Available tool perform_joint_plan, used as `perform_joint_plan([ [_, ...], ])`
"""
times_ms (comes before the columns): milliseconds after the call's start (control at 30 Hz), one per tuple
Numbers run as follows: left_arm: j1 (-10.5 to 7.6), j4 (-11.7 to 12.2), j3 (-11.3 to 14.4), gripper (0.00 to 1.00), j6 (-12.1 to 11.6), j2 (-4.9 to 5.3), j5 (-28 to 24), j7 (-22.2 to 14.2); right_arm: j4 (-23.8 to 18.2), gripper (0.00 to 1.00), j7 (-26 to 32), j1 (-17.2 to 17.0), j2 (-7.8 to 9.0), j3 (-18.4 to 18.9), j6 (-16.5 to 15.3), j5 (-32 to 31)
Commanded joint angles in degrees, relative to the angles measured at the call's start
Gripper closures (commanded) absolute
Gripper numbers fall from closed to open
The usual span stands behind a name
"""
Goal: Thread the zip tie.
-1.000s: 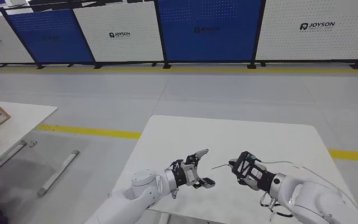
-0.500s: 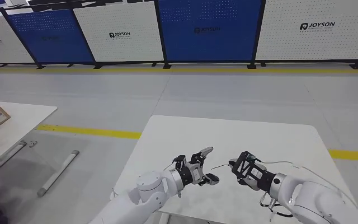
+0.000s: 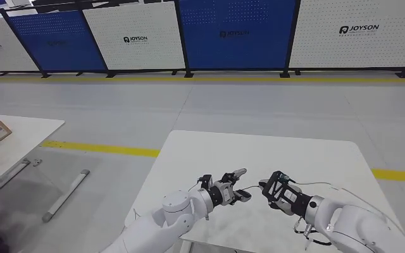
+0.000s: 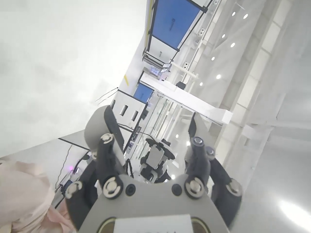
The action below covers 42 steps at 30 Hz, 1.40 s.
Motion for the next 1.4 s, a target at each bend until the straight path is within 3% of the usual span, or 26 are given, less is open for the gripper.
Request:
perform_joint_plan([
  [0,0.61,-0.35,-0.23,0.86,0.71,0.07,0.27,-0.81,0.00,1.00,0.00,0.00,0.00,0.00,0.00,0.00],
  [167,1.56,-1.31,-1.03,0.78,1.93,0.17,0.33,-2.22,0.00,1.00,0.00,0.00,0.00,0.00,0.00,0.00],
  [233,1.86,-1.65,-1.24,0.82,2.12,0.15,0.45,-2.40,0.00,1.00,0.00,0.00,0.00,0.00,0.00,0.00],
  [433,1.54,-1.60,-1.48,0.75,2.83,-0.20,-0.43,-2.20,0.00,1.00,0.00,0.00,0.00,0.00,0.00,0.00],
  [600,1.13,-1.25,-1.43,0.60,2.80,-0.62,-1.58,-1.75,0.00,1.00,0.00,0.00,0.00,0.00,0.00,0.00],
  [733,0.84,-0.81,-1.00,0.69,2.83,-0.85,-2.54,-2.21,0.00,1.00,0.00,0.00,0.00,0.00,0.00,0.00],
  [867,0.36,-0.24,-0.52,1.00,2.83,-0.87,-3.49,-2.89,0.00,1.00,0.00,0.00,0.00,0.00,0.00,0.00],
  [1367,-0.48,0.10,0.63,1.00,2.83,-0.44,-3.79,-3.06,0.00,1.00,0.00,0.00,0.00,0.00,0.00,0.00],
])
